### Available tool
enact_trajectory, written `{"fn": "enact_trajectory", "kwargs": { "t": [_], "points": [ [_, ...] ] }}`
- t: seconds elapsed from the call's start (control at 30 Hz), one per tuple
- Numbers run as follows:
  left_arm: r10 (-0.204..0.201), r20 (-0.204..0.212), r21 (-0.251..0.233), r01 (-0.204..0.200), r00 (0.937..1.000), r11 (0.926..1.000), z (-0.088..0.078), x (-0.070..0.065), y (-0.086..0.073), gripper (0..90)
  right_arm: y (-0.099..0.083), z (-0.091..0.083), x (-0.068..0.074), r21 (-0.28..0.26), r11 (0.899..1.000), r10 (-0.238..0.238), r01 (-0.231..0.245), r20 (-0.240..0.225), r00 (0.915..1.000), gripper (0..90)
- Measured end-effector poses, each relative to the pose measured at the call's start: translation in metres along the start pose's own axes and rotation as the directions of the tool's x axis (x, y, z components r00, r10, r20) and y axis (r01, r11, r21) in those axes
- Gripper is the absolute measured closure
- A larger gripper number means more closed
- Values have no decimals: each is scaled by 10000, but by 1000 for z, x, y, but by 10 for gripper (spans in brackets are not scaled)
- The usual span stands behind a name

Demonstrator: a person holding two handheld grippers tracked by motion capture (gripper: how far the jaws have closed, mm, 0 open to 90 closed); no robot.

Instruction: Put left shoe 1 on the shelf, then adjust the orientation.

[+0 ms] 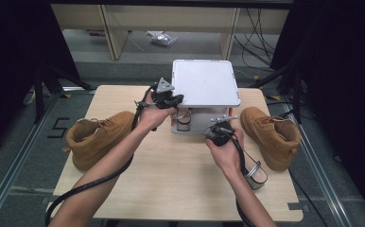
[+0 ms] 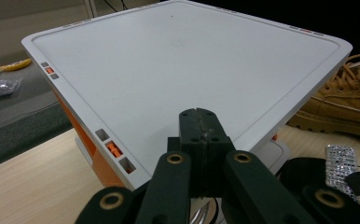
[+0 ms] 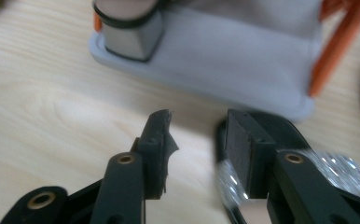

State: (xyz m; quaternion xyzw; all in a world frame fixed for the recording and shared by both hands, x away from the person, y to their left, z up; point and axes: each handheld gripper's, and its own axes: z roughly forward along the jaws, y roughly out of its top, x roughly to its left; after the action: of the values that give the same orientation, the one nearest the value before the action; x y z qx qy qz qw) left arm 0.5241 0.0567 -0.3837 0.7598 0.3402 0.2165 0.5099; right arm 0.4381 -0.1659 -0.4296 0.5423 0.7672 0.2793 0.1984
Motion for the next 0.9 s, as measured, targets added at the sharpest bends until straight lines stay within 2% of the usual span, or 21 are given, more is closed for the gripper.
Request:
{"fn": "enact_trajectory", "kwargs": {
  "t": [0.03, 0.27, 0.3, 0.33, 0.37, 0.47, 0.53, 0.57, 0.6, 0.67, 0.7, 0.73, 0.83, 0.87, 0.9],
  "points": [
    [5, 7, -1, -5, 10000, 10000, 0, 0, 0, 899, -4, -4, -6, -5, 9999, 111, -111, -94, 9999, 602],
    [43, -20, -12, -43, 10000, 10000, 0, 0, 0, 899, -25, -25, -32, 244, 9987, 433, -437, 145, 9990, 580],
    [123, -14, -1, -123, 9999, 9999, 0, 0, 0, 899, -28, -28, -33, 352, 9968, 715, -721, 183, 9973, 578],
    [129, -11, 1, -129, 9999, 9999, 0, 0, 0, 899, -31, -30, -36, 328, 9963, 793, -799, 187, 9967, 575],
    [110, 11, -8, -110, 9999, 9999, 0, 0, 0, 899, -33, -31, -41, 252, 9981, 558, -563, 231, 9982, 574],
    [-82, 97, -78, 82, 9999, 9999, 0, 1, -1, 899, -40, -36, -48, 236, 9971, 713, -720, 310, 9970, 571],
    [-98, 108, -54, 99, 9999, 9999, -1, 2, -1, 899, -42, -38, -52, 314, 9967, 734, -745, 357, 9967, 570],
    [-97, 108, -34, 98, 9999, 9999, -1, 2, -1, 899, -43, -39, -55, 305, 9977, 597, -608, 358, 9976, 570],
    [-77, 99, -30, 77, 9999, 10000, 0, 2, -1, 899, -43, -40, -55, 366, 9964, 751, -763, 349, 9966, 570],
    [-42, 84, -33, 42, 10000, 10000, 0, 1, 0, 899, -44, -42, -58, 403, 9968, 681, -697, 393, 9969, 570],
    [-2, 62, -30, 3, 10000, 10000, 0, 1, 0, 899, -45, -42, -60, 362, 9984, 421, -438, 451, 9981, 568],
    [31, 46, -41, -30, 10000, 10000, 0, 0, 0, 899, -44, -44, -60, 499, 9967, 618, -638, 402, 9973, 566],
    [-115, 93, -51, 116, 9999, 9999, 0, 1, -1, 899, -45, -44, -64, 605, 9967, 528, -549, 343, 9980, 553],
    [-127, 93, -37, 127, 9999, 9999, 0, 1, 0, 899, -45, -44, -67, 592, 9979, 249, -269, 354, 9991, 546],
    [-124, 80, -21, 124, 9999, 9999, 0, 1, 0, 899, -44, -45, -67, 690, 9967, 397, -419, 336, 9986, 538]
  ]
}}
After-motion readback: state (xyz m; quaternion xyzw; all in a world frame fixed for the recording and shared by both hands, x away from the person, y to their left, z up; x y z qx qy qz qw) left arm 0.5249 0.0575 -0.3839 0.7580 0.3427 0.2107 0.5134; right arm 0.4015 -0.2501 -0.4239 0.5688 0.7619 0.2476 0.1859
